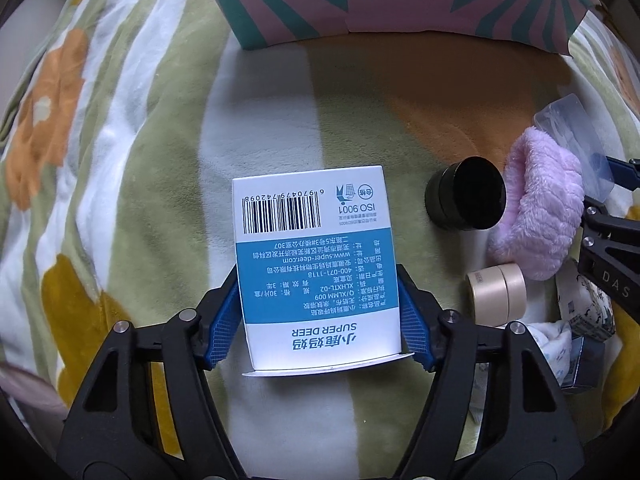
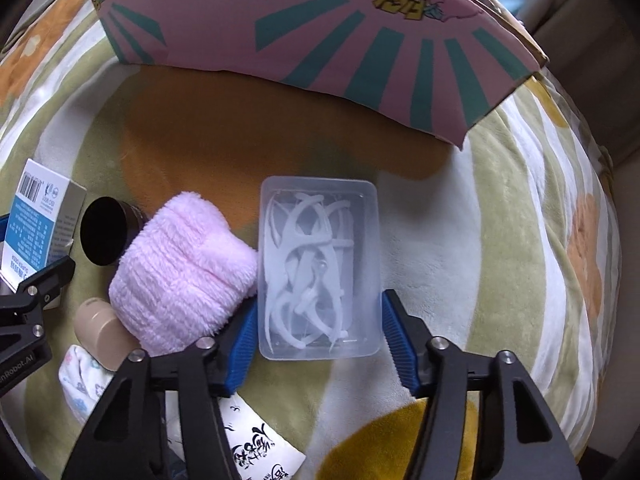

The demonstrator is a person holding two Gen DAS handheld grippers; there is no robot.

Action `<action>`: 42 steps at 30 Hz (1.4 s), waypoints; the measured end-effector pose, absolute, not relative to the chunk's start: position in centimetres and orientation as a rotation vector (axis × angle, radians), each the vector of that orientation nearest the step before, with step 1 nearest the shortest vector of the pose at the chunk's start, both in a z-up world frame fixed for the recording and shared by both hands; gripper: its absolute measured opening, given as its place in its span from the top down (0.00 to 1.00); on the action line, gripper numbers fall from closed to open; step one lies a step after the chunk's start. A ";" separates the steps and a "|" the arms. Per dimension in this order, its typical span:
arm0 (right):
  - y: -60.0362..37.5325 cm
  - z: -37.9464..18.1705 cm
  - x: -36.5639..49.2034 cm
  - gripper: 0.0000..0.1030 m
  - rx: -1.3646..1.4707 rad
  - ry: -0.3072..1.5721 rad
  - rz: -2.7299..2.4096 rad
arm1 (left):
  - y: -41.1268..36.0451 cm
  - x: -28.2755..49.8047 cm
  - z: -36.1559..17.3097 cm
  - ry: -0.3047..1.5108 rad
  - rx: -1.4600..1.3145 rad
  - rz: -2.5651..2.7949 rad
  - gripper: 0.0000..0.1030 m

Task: Organize objects
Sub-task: 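Grasp the white-blue box with the left tool while the right tool grasps the clear floss case, then lift both held items and carry them over the pink cardboard box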

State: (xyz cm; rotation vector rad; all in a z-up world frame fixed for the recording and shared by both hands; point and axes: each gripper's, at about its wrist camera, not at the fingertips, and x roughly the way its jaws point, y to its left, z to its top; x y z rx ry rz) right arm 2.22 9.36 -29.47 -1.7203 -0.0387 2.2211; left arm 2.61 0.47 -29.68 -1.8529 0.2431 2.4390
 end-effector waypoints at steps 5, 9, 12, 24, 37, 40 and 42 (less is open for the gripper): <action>9.0 -29.5 2.8 0.51 -1.723 -0.052 2.221 | -0.1 2.1 -29.6 0.242 -1.847 2.443 0.36; 9.0 -29.3 3.6 0.51 -1.728 -0.035 2.219 | -0.7 1.7 -29.3 0.236 -1.847 2.444 0.36; 8.9 -29.1 4.4 0.52 -1.726 -0.030 2.216 | -1.2 1.2 -28.9 0.228 -1.842 2.448 0.36; 9.8 -27.1 8.1 0.52 -1.713 0.066 2.186 | -2.4 0.4 -27.1 0.245 -1.794 2.463 0.36; 10.6 -19.1 4.2 0.52 -1.636 0.121 2.212 | 0.7 0.4 -17.5 0.267 -1.646 2.517 0.36; 12.4 -16.7 3.0 0.52 -1.593 0.118 2.245 | 1.4 -0.2 -15.3 0.270 -1.589 2.536 0.36; 13.0 -15.0 2.2 0.52 -1.561 0.112 2.270 | 1.7 -1.1 -13.9 0.277 -1.553 2.552 0.36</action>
